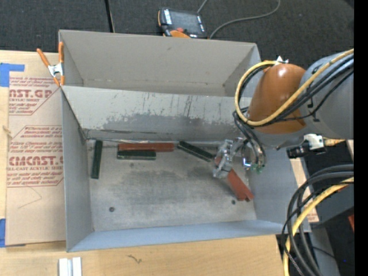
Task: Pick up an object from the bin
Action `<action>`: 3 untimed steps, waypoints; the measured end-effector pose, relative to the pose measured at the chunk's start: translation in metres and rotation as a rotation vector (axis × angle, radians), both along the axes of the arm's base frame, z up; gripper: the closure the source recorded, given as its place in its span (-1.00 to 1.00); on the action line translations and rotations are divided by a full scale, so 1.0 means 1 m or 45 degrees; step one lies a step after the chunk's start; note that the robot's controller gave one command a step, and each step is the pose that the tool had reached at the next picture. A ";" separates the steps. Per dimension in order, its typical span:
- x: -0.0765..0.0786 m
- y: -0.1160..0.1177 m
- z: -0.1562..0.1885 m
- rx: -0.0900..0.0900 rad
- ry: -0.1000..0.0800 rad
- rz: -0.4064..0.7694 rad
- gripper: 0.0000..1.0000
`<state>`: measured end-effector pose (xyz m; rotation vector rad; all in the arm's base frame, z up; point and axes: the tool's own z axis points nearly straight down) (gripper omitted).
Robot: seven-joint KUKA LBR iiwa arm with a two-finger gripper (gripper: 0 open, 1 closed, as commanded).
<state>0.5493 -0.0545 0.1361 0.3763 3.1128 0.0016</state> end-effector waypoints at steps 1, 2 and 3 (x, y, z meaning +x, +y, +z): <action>0.014 0.006 0.101 0.000 -0.006 -0.005 1.00; 0.012 0.006 0.096 0.000 0.004 -0.005 -1.00; 0.015 -0.043 -0.002 -0.001 0.012 0.286 -1.00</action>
Offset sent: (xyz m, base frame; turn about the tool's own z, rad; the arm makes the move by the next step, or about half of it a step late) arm 0.0116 0.0049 0.0958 0.0054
